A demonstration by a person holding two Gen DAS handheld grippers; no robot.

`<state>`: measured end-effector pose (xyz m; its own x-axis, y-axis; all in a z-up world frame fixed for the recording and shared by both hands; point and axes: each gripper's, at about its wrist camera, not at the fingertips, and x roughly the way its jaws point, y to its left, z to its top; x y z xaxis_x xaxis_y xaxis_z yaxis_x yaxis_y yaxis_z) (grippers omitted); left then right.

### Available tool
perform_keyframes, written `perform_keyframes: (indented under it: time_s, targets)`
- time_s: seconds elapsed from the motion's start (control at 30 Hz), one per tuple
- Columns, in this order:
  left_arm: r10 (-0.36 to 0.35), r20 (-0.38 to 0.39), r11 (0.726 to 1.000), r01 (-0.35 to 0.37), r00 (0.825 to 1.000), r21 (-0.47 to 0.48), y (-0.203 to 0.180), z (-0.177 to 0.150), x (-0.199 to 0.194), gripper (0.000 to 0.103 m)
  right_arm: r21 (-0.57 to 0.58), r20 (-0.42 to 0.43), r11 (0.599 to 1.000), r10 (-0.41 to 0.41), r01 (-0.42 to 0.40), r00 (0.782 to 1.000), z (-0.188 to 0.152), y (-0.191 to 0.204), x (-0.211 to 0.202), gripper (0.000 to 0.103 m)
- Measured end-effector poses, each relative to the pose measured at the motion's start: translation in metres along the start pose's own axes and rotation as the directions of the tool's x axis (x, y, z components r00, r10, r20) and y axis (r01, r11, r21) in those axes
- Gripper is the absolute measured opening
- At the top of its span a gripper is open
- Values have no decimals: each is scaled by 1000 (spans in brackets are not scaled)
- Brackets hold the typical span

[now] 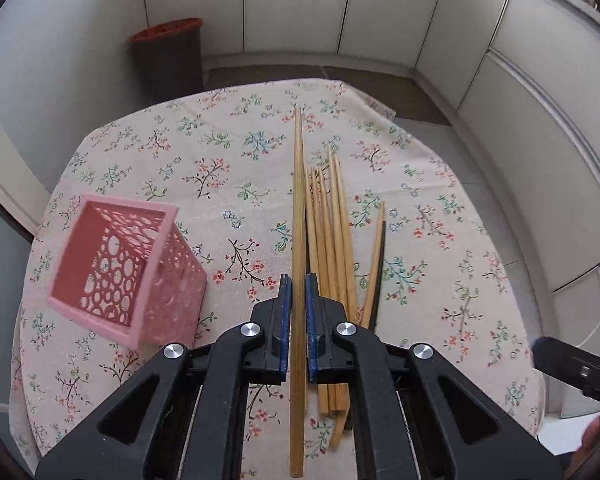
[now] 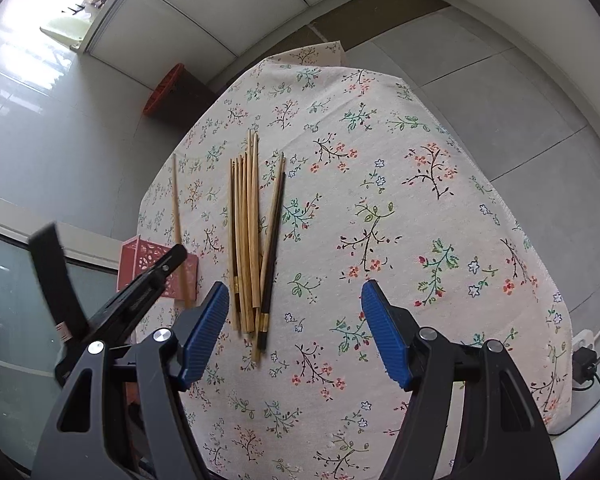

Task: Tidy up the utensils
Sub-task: 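Lift the chopstick upright with the left gripper while the right gripper grasps another chopstick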

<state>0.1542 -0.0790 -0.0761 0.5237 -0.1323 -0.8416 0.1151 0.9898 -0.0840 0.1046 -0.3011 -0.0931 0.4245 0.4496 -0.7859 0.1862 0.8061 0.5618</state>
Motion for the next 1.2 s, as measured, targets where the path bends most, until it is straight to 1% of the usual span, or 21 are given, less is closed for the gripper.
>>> perform_keyframes:
  time_s: [0.07, 0.13, 0.2, 0.23, 0.3, 0.33, 0.4, 0.47, 0.53, 0.57, 0.6, 0.67, 0.77, 0.83, 0.93, 1.0, 1.13, 1.2]
  targets:
    - [-39, 47, 999, 39, 998, 1, 1, -3, -28, 6, -6, -12, 1000, -8, 8, 1000, 2, 4, 9, 68]
    - [-77, 85, 997, 78, 993, -10, 8, -5, -54, 6, -14, -36, 1000, -4, 3, 999, 4, 9, 20, 65]
    - [-108, 124, 993, 111, 986, -24, 20, -9, -78, 6, -29, -80, 1000, 1, -3, 997, 8, 16, 36, 50]
    - [-122, 139, 991, 128, 983, -32, 27, -11, -88, 6, -37, -101, 999, 11, -15, 995, 10, 21, 44, 47]
    - [-149, 160, 986, 159, 976, -53, 41, -14, -102, 6, -70, -130, 997, 18, -27, 991, 18, 32, 59, 35]
    - [-156, 179, 983, 170, 971, -63, 50, -16, -107, 6, -96, -137, 995, 20, -33, 990, 22, 39, 63, 34]
    - [-141, 223, 982, 164, 964, -88, 66, -18, -114, 6, -155, -136, 987, 23, -44, 990, 33, 53, 73, 32]
    - [-149, 237, 975, 183, 960, -127, 83, -18, -113, 6, -187, -139, 981, 22, -48, 990, 42, 61, 85, 31]
    - [-159, 245, 968, 200, 956, -152, 95, -15, -110, 6, -176, -163, 983, 21, -50, 986, 49, 61, 102, 29]
    - [-154, 258, 968, 198, 954, -154, 98, -15, -110, 6, -162, -175, 986, 22, -50, 984, 52, 60, 110, 27]
    - [-150, 270, 968, 197, 951, -156, 102, -14, -109, 6, -151, -184, 987, 18, -47, 983, 55, 59, 118, 21]
    - [-170, 295, 960, 226, 940, -166, 107, -14, -116, 6, -150, -183, 988, 5, -33, 983, 60, 59, 129, 15]
    - [-186, 319, 957, 245, 929, -156, 109, -13, -121, 6, -162, -176, 987, -24, -5, 984, 69, 64, 138, 14]
    - [-180, 323, 961, 236, 929, -144, 110, -13, -122, 6, -166, -176, 986, -47, 17, 983, 72, 64, 144, 14]
    - [-184, 321, 959, 242, 929, -150, 114, -13, -120, 6, -174, -189, 983, -88, 55, 978, 75, 61, 159, 14]
    - [-185, 320, 957, 245, 929, -157, 117, -12, -118, 6, -181, -196, 982, -84, 48, 977, 73, 61, 165, 14]
    - [-185, 331, 956, 248, 925, -159, 119, -11, -118, 6, -236, -194, 970, -104, 57, 976, 73, 68, 170, 14]
    - [-183, 333, 958, 243, 925, -149, 117, -10, -118, 6, -274, -182, 960, -112, 59, 977, 71, 71, 173, 10]
